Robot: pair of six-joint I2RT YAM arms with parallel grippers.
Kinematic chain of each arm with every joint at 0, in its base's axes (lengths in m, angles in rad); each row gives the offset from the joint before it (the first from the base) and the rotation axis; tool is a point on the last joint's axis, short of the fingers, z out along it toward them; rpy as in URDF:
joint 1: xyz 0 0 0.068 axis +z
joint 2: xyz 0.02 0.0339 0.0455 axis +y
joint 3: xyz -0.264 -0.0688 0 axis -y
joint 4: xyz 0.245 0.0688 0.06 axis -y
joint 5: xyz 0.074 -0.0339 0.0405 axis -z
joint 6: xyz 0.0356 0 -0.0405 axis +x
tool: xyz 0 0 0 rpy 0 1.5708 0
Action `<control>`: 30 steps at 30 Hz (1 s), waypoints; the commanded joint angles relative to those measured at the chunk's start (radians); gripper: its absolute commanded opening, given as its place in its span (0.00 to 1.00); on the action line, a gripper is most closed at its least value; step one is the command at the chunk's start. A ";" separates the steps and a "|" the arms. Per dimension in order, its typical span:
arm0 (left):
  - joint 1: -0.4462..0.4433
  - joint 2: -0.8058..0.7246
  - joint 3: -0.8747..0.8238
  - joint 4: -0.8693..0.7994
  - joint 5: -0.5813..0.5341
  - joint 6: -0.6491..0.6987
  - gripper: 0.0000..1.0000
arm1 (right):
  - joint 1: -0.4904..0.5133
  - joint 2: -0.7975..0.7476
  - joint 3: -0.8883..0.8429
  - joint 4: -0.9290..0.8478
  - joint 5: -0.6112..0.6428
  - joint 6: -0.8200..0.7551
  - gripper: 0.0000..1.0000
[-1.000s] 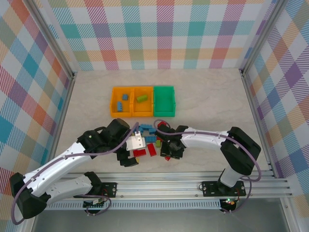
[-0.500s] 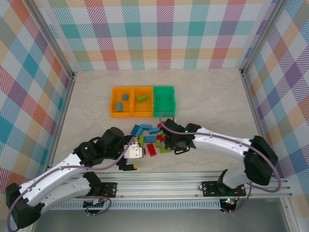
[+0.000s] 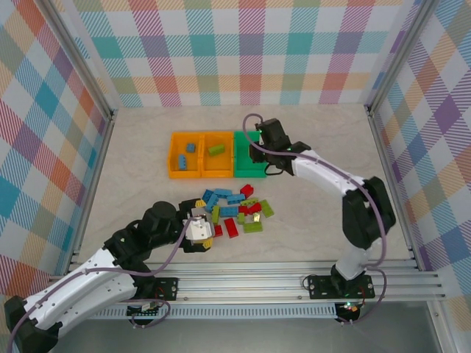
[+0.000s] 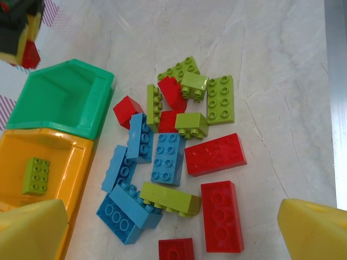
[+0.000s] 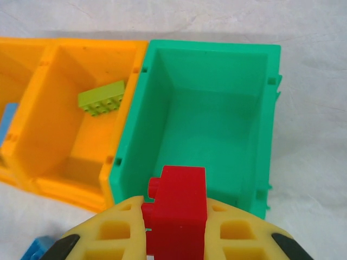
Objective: Sort the legos into containers by color
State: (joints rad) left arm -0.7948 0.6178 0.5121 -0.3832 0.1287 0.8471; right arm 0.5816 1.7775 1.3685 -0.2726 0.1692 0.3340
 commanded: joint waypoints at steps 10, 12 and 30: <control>0.011 0.057 -0.010 0.071 -0.018 -0.021 1.00 | -0.031 0.072 0.107 -0.012 -0.028 -0.058 0.43; 0.012 0.070 -0.007 0.075 -0.022 -0.040 1.00 | -0.031 0.040 0.088 -0.002 -0.035 -0.062 0.48; 0.146 0.696 0.606 -0.344 -0.241 -1.079 0.95 | -0.031 -0.682 -0.430 -0.250 -0.336 0.102 0.69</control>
State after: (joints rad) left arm -0.6556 1.2713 1.1141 -0.5564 -0.0505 0.0242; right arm 0.5545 1.1618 1.0042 -0.4511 -0.1017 0.3622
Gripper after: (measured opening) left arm 0.957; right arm 0.682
